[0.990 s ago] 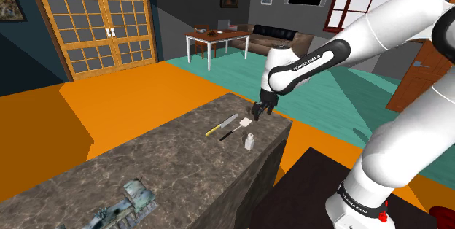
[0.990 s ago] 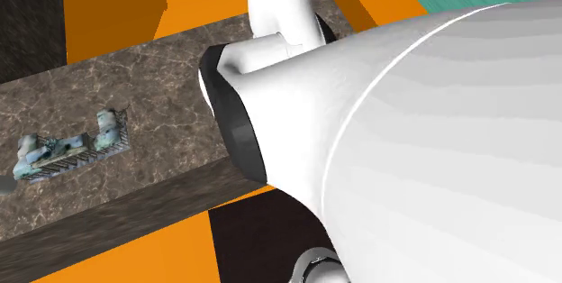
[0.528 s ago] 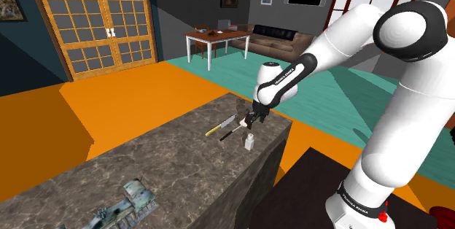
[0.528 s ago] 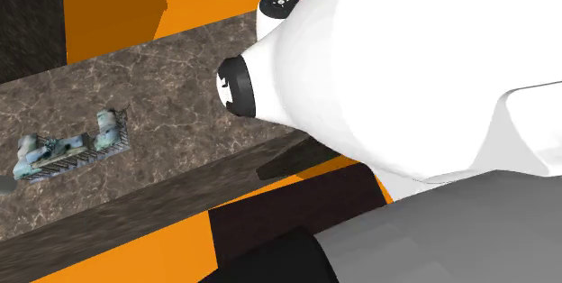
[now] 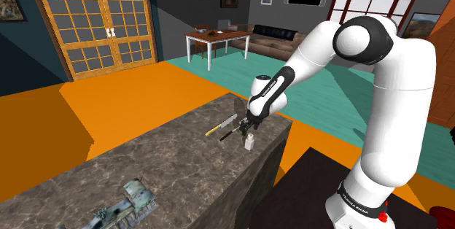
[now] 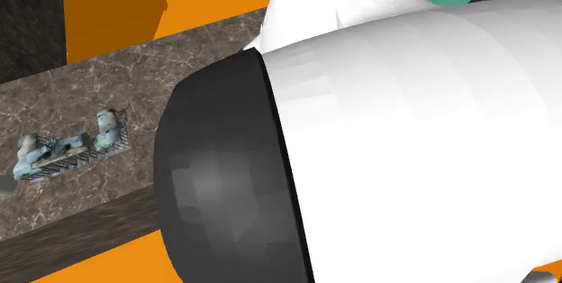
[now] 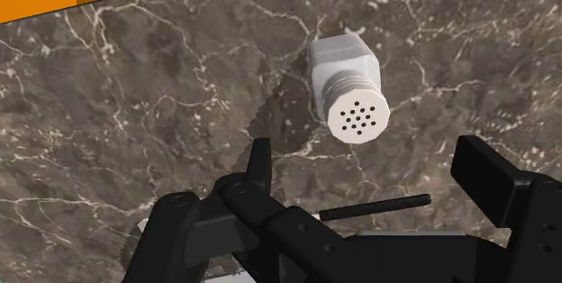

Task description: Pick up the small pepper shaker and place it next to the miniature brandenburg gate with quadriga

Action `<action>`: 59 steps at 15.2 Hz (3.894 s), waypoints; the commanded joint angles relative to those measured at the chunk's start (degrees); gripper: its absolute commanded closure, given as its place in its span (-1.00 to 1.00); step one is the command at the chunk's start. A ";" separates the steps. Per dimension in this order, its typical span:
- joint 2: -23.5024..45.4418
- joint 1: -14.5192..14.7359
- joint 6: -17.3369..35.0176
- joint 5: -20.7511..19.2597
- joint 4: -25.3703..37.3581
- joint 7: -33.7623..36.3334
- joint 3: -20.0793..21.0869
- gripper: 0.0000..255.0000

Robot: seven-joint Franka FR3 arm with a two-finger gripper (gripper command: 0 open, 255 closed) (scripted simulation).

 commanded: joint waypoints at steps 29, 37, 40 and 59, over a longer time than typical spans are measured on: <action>-0.80 0.04 -1.13 -0.07 0.36 0.02 -0.08 1.00; -6.77 0.28 -6.94 -0.72 0.20 0.49 -0.44 1.00; -8.87 0.33 -9.19 -0.94 0.37 0.65 -0.52 1.00; -19.91 0.40 -23.98 -1.88 4.13 1.30 -0.64 1.00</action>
